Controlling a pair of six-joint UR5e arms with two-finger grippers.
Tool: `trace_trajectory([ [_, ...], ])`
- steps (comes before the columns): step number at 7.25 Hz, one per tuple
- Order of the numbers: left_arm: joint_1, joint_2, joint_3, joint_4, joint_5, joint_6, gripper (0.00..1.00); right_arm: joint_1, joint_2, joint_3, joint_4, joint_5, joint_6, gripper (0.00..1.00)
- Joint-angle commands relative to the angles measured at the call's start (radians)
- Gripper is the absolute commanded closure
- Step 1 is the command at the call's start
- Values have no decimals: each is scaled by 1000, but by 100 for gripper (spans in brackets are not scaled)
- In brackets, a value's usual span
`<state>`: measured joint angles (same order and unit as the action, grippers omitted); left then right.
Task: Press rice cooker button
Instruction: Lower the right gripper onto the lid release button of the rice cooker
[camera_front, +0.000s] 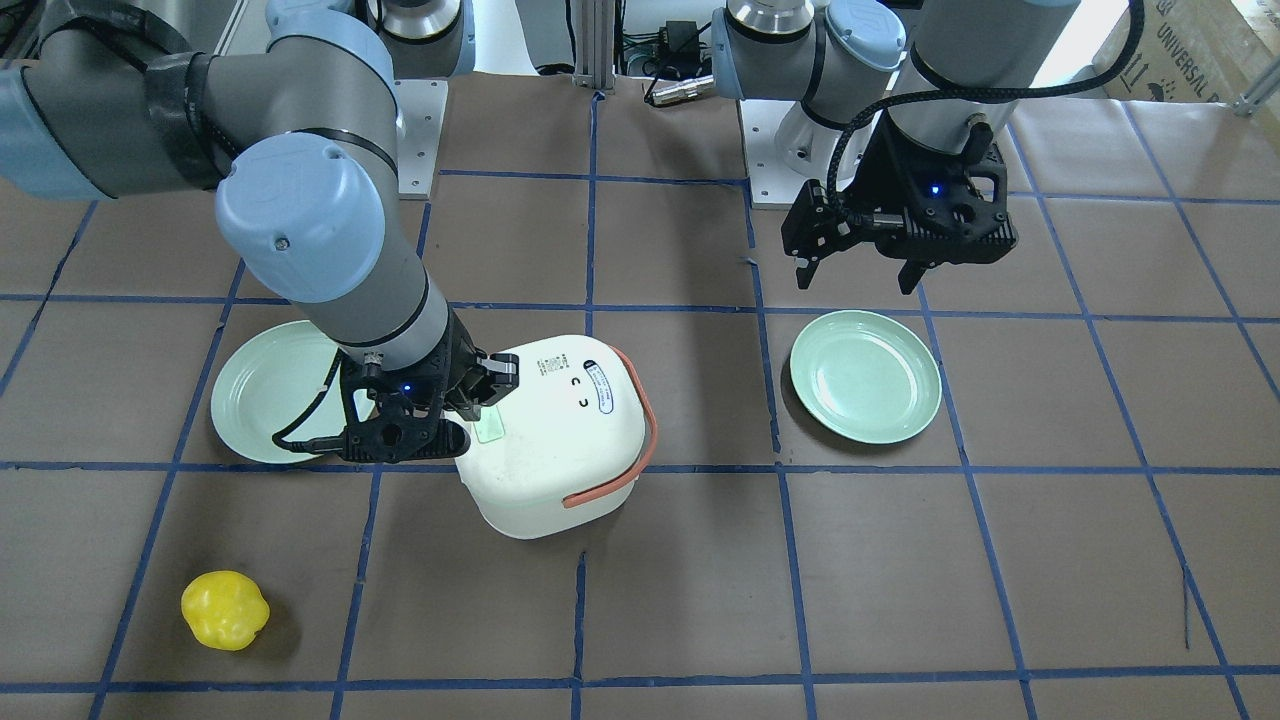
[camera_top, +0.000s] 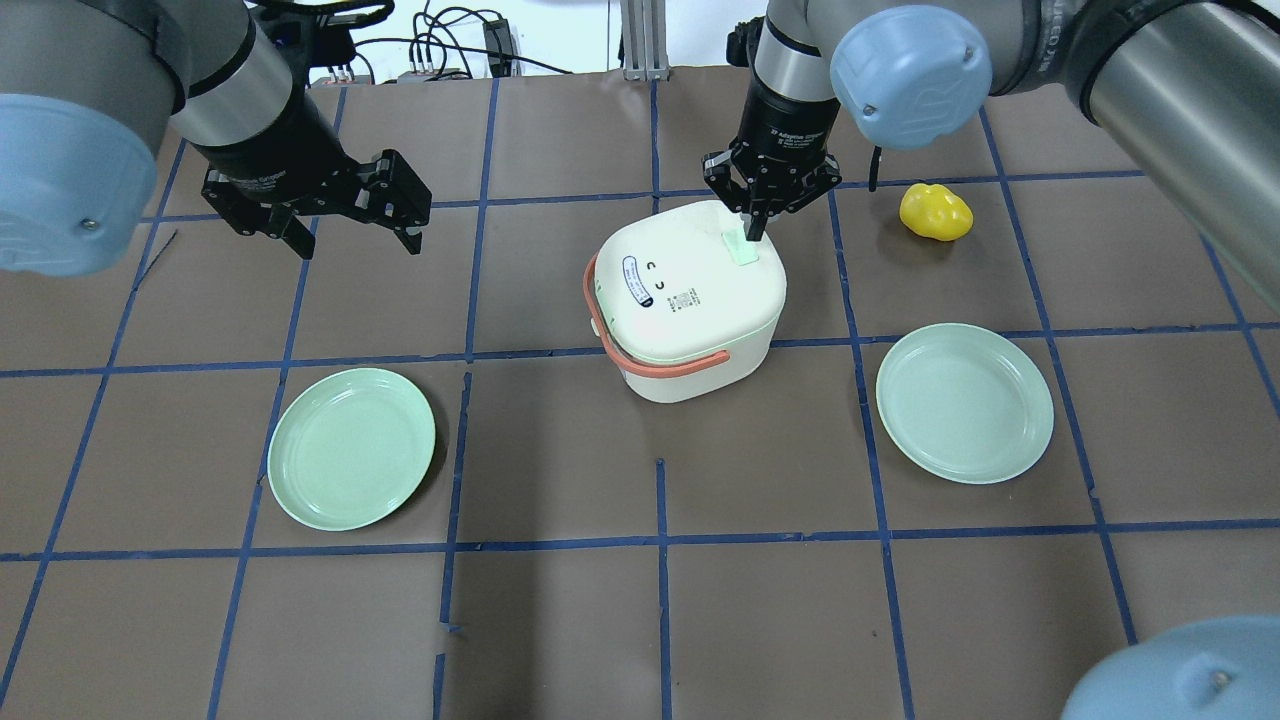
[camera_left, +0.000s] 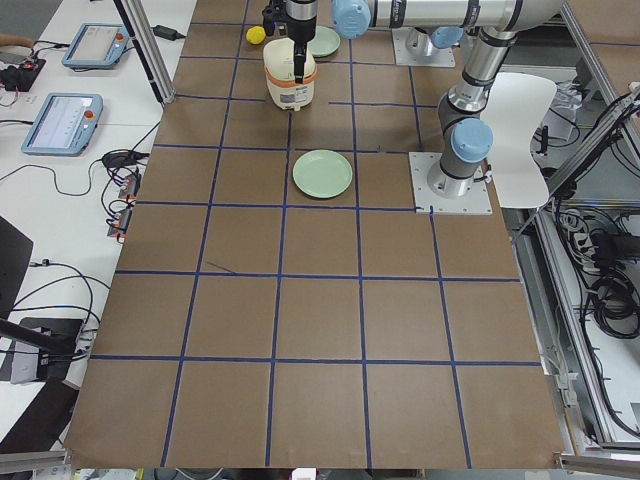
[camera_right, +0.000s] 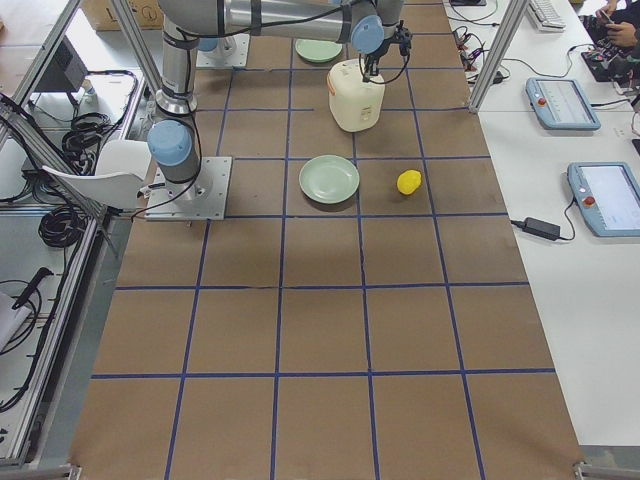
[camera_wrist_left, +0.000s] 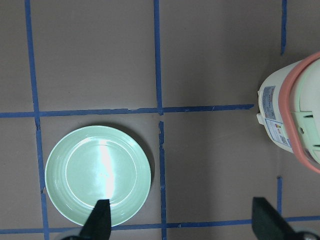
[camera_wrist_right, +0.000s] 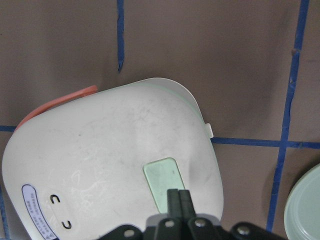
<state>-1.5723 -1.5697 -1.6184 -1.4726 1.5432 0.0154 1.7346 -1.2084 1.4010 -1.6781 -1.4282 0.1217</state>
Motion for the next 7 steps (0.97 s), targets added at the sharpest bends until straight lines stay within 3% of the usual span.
trace_trajectory([
  [1,0,0,0,0,0,0,0,2,1,6,0,0,3,90],
  [7,0,0,0,0,0,0,0,22,33,-11,-41,-8,9,88],
])
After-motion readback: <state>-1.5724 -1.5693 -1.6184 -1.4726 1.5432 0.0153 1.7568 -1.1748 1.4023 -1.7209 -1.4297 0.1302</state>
